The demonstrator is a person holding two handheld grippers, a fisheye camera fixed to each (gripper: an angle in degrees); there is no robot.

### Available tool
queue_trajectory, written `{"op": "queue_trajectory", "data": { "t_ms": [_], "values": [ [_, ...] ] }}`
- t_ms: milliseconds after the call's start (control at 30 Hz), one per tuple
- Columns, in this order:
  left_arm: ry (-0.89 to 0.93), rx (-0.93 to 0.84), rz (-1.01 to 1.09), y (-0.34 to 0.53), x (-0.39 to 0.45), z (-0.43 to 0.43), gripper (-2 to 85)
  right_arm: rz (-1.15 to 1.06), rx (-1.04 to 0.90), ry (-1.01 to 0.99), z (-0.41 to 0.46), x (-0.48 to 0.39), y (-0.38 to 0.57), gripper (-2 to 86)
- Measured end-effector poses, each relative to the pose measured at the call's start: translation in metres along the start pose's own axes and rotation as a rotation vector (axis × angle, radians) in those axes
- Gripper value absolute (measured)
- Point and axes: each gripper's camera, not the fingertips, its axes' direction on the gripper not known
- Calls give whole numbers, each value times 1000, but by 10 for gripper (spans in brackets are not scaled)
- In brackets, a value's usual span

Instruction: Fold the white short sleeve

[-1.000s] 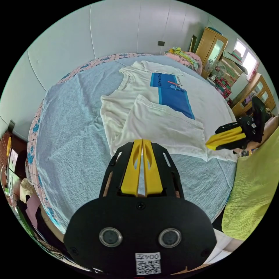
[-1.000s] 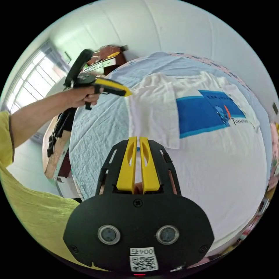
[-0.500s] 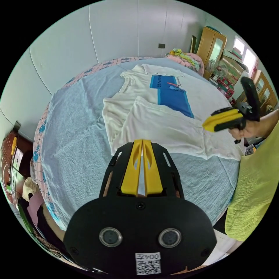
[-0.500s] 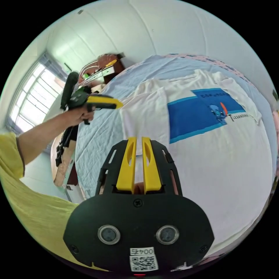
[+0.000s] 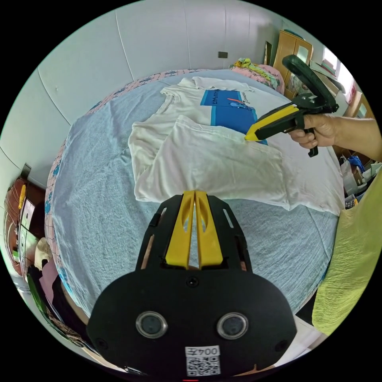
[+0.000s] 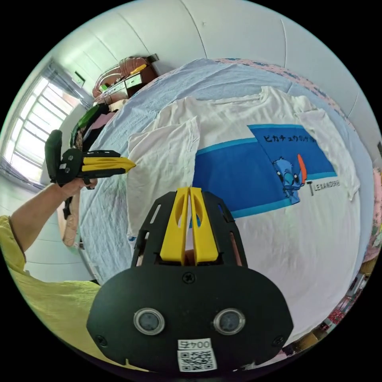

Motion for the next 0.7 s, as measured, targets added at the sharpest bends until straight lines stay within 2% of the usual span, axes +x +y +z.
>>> {"op": "queue_trajectory", "data": {
  "t_ms": [67, 333, 467, 533, 633, 700],
  "values": [
    [-6, 7, 11, 1, 3, -1, 10, 23, 8, 51, -3, 2, 2, 2],
    [-12, 12, -24, 0, 10, -11, 10, 148, 27, -103, -14, 21, 26, 59],
    [7, 116, -4, -9, 31, -46, 9, 223, 50, -177, -27, 24, 57, 75],
    [22, 113, 51, -14, 52, -46, 9, 193, 43, -159, -26, 12, 62, 65],
    [-29, -22, 183, -17, 90, -13, 8, 114, -4, -50, -13, -11, 64, 51],
    [-80, -10, 195, -12, 102, -9, 8, 69, 1, 13, -9, -21, 69, 49]
  ]
}}
